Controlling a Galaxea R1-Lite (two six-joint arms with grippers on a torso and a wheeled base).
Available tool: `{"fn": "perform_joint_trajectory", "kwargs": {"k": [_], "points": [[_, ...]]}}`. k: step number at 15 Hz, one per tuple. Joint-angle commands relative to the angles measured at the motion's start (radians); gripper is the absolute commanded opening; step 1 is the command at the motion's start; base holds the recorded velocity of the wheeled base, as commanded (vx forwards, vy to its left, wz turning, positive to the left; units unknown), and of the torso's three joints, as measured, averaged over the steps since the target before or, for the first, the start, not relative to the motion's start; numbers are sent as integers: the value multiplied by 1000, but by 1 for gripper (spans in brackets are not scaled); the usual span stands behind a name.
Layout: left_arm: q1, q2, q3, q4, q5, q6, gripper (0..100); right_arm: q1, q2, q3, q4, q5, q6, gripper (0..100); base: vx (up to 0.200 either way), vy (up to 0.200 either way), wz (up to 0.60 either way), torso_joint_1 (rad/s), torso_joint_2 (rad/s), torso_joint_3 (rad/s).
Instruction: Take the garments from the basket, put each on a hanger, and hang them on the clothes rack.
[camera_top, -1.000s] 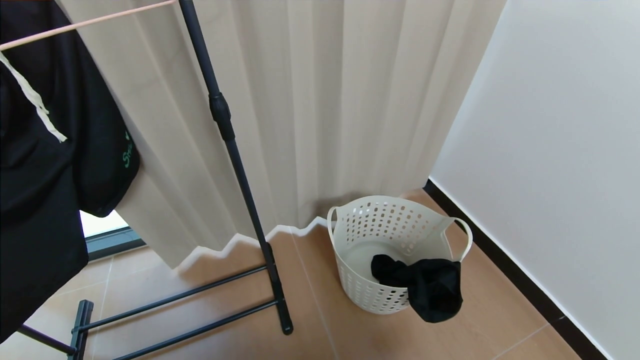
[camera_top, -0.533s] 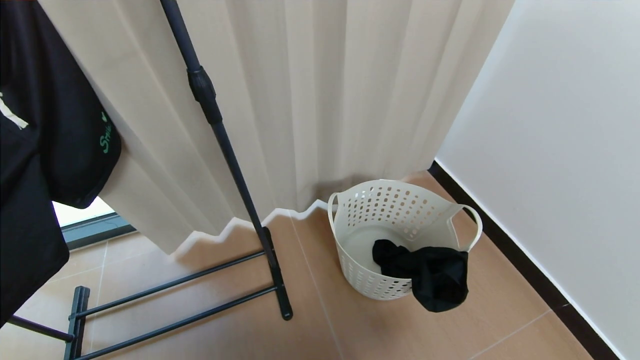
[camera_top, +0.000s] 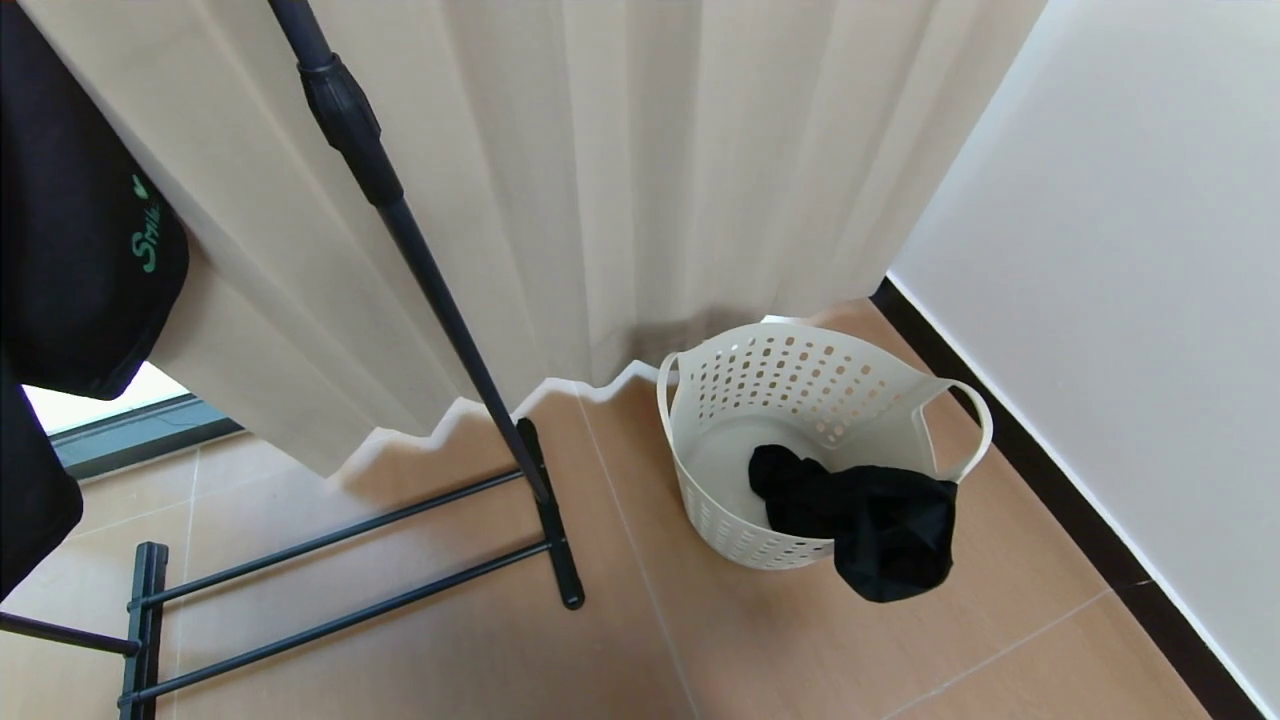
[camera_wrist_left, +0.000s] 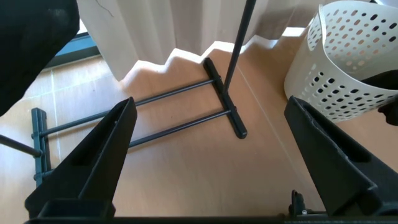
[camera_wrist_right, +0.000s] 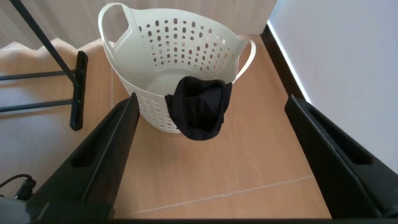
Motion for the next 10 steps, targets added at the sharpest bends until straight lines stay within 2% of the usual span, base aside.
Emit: {"fn": "perform_joint_trajectory", "kwargs": {"k": [1, 10], "points": [[0, 0, 0, 0, 1, 0, 100, 0, 1, 0, 1, 0, 0, 100, 0, 0, 0, -2, 7, -203], [0, 0, 0, 0, 1, 0, 100, 0, 1, 0, 1, -3, 3, 100, 0, 0, 0, 0, 0, -21]]}}
